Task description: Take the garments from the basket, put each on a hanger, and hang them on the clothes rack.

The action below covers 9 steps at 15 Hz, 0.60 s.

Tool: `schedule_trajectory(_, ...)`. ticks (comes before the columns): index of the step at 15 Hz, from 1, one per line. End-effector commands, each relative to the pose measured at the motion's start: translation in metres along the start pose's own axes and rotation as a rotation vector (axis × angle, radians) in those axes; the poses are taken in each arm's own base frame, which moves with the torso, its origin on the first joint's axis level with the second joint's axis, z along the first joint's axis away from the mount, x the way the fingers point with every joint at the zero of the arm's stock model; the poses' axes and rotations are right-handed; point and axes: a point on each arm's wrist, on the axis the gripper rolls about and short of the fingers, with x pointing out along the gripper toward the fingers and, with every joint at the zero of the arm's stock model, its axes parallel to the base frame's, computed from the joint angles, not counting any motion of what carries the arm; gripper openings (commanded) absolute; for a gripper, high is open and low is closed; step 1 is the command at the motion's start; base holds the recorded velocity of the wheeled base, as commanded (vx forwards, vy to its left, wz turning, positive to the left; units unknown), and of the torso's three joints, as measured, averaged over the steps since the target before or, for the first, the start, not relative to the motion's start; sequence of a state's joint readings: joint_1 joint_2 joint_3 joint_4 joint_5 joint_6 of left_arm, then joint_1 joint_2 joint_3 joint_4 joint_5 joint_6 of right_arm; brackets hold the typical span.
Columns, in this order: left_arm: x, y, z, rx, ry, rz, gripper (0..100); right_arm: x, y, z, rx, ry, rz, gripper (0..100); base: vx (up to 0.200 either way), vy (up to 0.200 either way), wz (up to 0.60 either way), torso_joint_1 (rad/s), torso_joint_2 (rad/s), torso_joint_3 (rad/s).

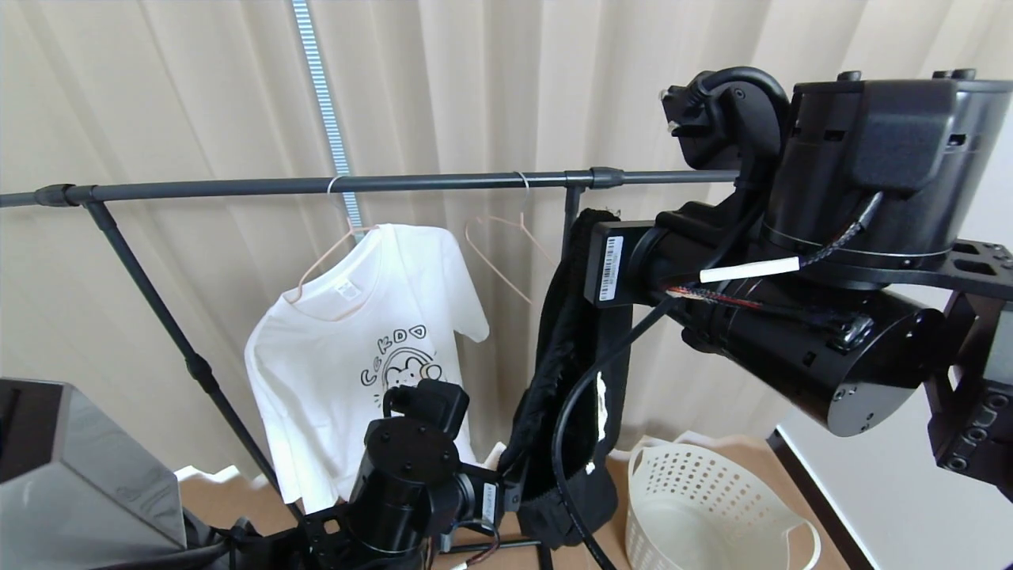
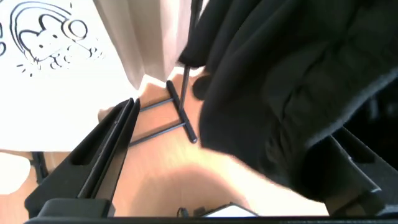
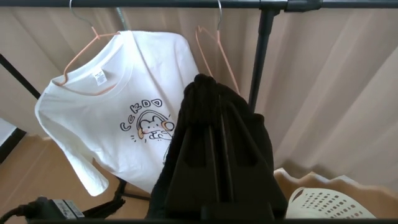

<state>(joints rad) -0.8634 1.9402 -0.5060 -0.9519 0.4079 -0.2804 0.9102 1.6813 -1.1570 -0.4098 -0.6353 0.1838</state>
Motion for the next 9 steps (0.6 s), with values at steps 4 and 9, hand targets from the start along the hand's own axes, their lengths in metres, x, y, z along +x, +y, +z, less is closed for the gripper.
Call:
schedule_trajectory(4,-0.007,-0.009,0.002,-0.013,-0.014,-0.042,100,0.005,0.002,-0.004,-0.004,0.006,-0.005,0,0.000,0.000,0.00,0.000,0.00,0.000)
schedule_trajectory(9,-0.015,-0.019,0.005,-0.029,-0.073,-0.101,100,0.009,0.004,-0.005,-0.006,0.009,-0.005,0,0.000,0.000,0.00,0.000,0.00,0.000)
